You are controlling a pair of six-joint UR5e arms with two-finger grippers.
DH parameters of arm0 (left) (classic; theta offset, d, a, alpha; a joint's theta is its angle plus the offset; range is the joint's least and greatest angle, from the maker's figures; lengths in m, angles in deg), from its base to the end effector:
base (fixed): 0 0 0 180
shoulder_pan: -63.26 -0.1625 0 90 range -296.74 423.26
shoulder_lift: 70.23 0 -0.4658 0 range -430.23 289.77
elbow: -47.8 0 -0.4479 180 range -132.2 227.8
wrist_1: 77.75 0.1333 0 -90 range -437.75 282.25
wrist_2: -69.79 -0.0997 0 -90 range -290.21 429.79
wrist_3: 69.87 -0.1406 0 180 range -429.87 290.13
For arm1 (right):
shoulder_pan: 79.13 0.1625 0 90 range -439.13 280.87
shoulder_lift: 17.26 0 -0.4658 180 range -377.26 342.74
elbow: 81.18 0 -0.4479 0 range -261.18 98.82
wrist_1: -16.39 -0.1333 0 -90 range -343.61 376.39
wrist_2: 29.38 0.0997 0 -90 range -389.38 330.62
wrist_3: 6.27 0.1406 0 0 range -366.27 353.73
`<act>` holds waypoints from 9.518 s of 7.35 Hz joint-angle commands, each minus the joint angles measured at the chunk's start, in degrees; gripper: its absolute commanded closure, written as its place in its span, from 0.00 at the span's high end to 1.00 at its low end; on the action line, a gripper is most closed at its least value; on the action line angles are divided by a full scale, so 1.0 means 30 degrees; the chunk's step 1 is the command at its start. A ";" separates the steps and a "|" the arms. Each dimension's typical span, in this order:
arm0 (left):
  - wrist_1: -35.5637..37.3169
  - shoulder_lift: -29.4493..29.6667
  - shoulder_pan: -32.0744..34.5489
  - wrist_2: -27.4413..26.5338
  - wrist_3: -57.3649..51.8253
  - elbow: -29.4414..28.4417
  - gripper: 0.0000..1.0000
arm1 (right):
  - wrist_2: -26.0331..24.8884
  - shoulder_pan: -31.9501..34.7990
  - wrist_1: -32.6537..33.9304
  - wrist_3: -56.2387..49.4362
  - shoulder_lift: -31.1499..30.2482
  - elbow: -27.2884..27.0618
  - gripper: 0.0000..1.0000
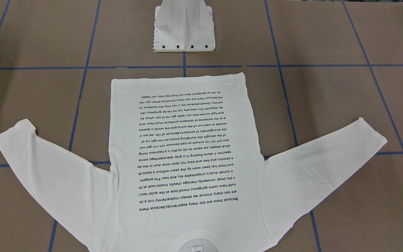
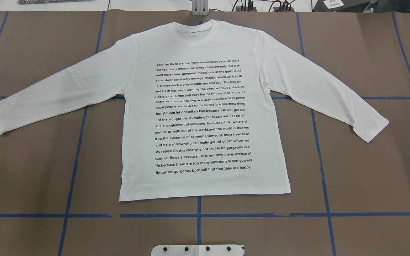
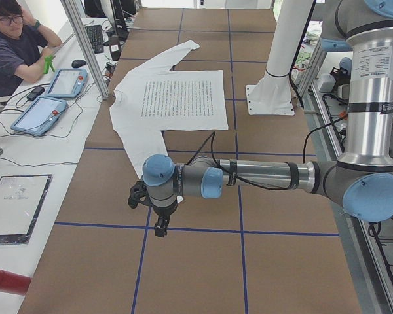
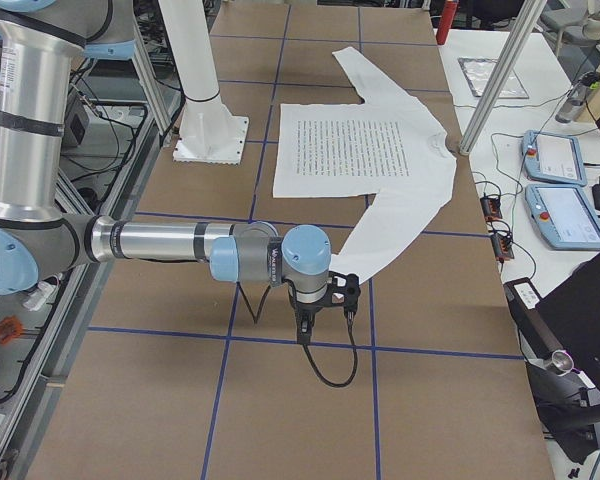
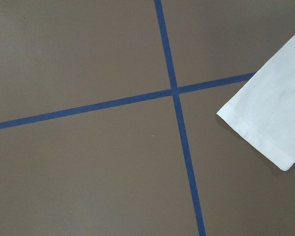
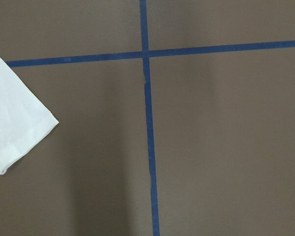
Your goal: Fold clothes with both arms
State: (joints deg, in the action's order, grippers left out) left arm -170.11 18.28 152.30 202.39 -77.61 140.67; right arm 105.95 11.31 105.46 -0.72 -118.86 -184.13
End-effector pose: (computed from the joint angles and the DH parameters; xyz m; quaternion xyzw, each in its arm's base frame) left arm -0.0290 -0.5425 0.7141 0.0518 0.3606 0.0824 0.9276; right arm 0.0368 -0.4574 0.7030 0.0012 -0.3857 0.0405 0.9217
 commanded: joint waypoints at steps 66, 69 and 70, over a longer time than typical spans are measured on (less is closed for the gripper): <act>-0.6732 0.3046 -0.0730 0.0071 0.4202 -0.3125 0.99 | -0.9985 -1.8868 -0.9161 1.7475 2.8535 1.8357 0.99; -1.1527 0.1266 -0.3185 -0.0077 1.0729 -0.3036 0.99 | -0.8881 -1.7497 -0.1437 1.7339 2.5848 1.1660 0.99; -1.3432 0.0678 -0.4469 -0.0367 1.3857 -0.2920 0.99 | -0.7219 -1.6388 -0.0374 1.7310 2.4881 1.0453 1.00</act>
State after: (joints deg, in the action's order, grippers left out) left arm -203.47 22.61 142.91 201.96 -46.33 131.61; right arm 79.58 -41.19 98.63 51.36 -40.63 -147.04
